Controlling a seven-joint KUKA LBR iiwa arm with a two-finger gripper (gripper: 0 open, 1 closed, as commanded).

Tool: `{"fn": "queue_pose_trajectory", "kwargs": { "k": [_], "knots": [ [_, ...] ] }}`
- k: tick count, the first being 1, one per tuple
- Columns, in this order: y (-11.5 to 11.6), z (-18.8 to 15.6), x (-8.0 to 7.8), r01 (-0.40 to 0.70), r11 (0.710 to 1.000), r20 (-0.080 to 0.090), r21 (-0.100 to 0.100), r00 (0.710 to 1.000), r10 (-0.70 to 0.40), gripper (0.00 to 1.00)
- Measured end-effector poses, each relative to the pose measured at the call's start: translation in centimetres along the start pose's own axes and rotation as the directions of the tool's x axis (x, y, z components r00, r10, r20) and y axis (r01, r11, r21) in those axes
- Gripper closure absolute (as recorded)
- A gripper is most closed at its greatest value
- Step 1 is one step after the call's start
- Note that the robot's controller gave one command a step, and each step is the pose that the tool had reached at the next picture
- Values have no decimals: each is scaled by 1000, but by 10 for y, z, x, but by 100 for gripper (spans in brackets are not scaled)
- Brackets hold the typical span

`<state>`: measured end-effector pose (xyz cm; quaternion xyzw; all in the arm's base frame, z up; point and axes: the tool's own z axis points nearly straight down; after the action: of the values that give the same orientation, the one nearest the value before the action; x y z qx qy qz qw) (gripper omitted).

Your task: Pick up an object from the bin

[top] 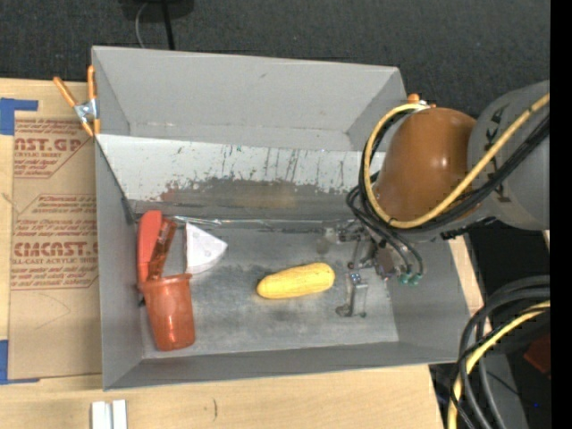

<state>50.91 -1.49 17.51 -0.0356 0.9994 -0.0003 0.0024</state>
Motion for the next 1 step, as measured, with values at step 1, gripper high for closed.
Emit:
{"fn": "queue_pose_trajectory", "kwargs": {
  "k": [1],
  "knots": [
    [25,53,2,-45,999,-1,-1,999,45,0]
  ]
}}
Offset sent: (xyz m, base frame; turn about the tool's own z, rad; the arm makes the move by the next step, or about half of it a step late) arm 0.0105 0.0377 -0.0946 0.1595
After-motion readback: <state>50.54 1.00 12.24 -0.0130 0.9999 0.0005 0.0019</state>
